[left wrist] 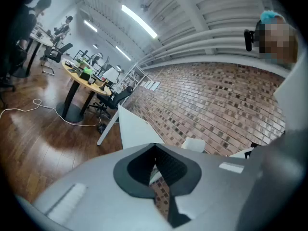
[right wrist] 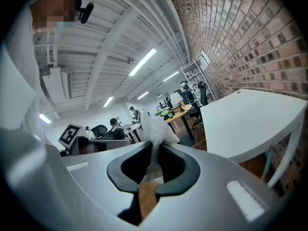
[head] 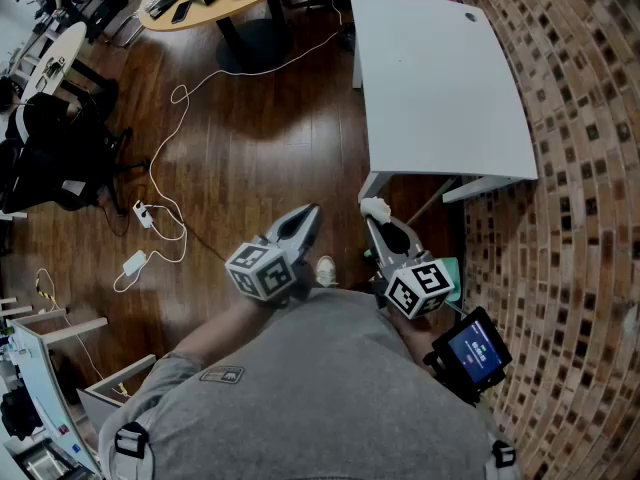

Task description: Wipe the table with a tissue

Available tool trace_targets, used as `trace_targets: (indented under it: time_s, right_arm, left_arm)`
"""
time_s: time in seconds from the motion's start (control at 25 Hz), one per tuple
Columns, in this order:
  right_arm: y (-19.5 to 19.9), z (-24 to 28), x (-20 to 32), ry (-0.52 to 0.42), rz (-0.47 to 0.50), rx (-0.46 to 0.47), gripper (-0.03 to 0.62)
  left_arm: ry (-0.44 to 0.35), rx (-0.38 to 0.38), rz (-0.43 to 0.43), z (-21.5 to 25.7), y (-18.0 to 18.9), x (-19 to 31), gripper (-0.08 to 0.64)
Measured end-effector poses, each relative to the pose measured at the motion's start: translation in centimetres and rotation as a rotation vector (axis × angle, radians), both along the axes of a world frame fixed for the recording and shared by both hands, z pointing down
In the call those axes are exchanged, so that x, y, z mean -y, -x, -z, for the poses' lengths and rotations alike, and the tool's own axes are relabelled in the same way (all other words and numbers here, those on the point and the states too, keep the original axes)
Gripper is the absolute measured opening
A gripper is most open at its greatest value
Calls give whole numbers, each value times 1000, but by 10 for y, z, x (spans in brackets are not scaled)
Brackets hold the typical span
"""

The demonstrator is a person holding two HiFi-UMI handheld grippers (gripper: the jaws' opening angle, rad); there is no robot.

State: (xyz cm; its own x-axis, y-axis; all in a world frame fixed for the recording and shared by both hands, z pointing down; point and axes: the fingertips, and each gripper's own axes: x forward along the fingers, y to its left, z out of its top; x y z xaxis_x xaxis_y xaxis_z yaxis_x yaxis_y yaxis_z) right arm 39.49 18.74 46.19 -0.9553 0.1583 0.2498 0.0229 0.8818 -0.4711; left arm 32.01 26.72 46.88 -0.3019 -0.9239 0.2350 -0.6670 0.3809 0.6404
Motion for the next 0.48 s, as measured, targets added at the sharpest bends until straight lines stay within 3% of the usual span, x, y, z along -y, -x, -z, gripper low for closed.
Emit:
trace_targets:
  time_s: [0.2,0.48]
  right_arm:
    - [35,-5,-15,-8,-8,-2,51]
    - [81,-1,-40,1,94,-1,51]
  left_arm:
    - [-21,-1,22,-1,36,-20,2]
    - [-22,-9,99,-2,74,-40,2]
